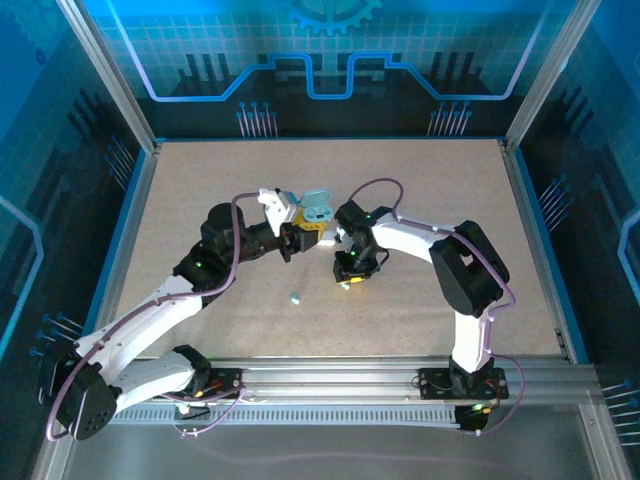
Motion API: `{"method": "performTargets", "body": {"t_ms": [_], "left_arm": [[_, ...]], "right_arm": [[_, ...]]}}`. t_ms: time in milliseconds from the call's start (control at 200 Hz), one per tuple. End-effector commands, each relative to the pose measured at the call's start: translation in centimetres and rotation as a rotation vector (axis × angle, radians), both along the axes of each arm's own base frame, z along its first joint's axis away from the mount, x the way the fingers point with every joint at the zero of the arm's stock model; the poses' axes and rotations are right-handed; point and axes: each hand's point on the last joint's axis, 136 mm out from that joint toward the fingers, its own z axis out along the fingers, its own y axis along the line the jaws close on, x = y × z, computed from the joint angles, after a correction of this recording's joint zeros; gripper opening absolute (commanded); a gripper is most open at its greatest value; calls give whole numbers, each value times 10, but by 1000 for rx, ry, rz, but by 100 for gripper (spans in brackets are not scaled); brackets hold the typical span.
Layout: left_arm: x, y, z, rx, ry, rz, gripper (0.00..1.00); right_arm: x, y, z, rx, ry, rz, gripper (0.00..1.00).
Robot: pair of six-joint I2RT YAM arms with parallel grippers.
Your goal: Insert wireless bluetooth earbuds into charging case
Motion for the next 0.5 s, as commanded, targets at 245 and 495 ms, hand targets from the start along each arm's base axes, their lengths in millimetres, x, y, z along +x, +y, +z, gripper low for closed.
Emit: {"method": "performTargets", "body": {"t_ms": [245, 495], "left_arm": [[1, 0, 2, -1, -10, -4, 33], [1, -1, 1, 1, -7, -8, 33]], "right_arm": [[-1, 9, -4, -7, 23, 0, 31], [0, 11, -4, -16, 18, 10, 30]]}}
